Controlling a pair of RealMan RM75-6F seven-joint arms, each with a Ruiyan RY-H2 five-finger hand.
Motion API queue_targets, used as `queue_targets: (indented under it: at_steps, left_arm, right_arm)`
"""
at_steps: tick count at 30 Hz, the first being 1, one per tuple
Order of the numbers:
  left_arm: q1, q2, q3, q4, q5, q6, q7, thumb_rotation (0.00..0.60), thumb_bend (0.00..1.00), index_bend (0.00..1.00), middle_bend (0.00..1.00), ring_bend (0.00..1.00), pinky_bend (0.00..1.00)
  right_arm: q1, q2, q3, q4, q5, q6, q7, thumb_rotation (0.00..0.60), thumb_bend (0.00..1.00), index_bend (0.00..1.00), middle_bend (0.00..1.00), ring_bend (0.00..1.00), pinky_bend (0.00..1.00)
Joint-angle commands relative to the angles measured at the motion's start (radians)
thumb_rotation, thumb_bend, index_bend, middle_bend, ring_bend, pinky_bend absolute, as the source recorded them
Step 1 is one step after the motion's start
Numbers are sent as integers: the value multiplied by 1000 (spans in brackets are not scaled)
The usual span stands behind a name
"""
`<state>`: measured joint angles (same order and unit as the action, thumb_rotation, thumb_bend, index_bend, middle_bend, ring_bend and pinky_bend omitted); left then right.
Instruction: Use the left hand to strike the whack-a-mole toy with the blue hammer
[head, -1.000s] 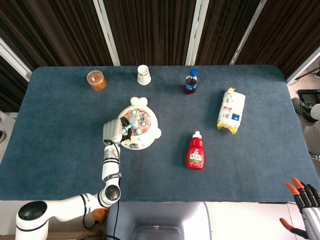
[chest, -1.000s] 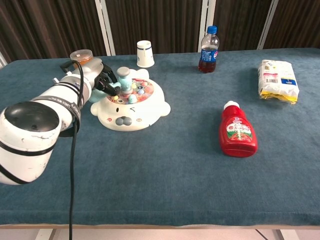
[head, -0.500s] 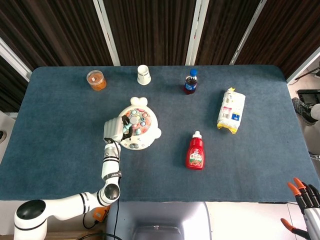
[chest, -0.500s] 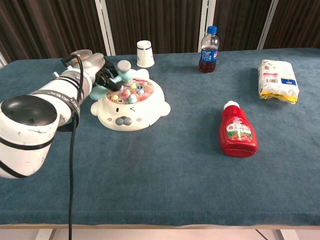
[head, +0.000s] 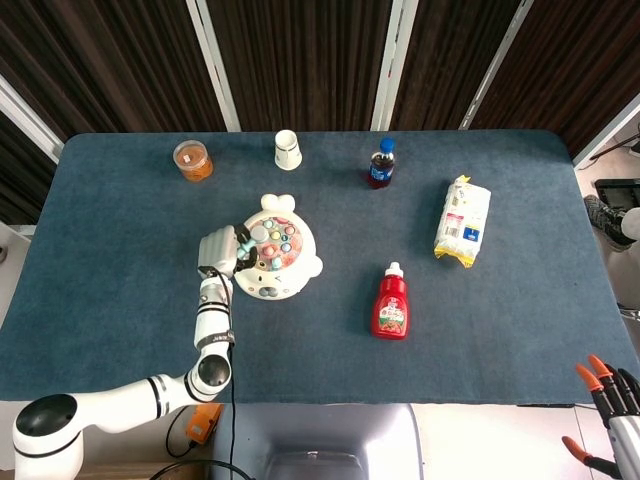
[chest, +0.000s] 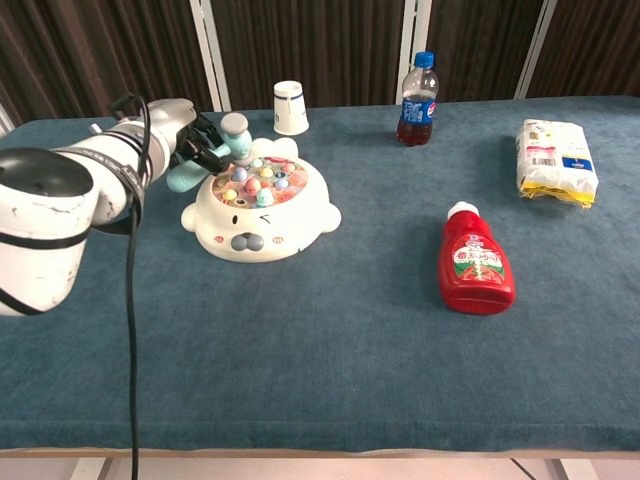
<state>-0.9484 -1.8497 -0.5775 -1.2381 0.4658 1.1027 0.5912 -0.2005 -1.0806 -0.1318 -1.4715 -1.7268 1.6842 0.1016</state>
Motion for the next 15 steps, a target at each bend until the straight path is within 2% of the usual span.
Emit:
queue_targets:
  at_steps: [1,15]
  left_arm:
    - [-16,18,-10,17,-34,-22,18,600,806,691,1000,926,1000]
    - [-41,41,27,28,-95,-58,54,600,807,691,1000,931,1000]
  right_arm:
    - [0,1,1,0,2,0,1,600,174,0,26,0,0]
    - [0,-1,2,-7,4,-6,-12,600,174,0,26,0,0]
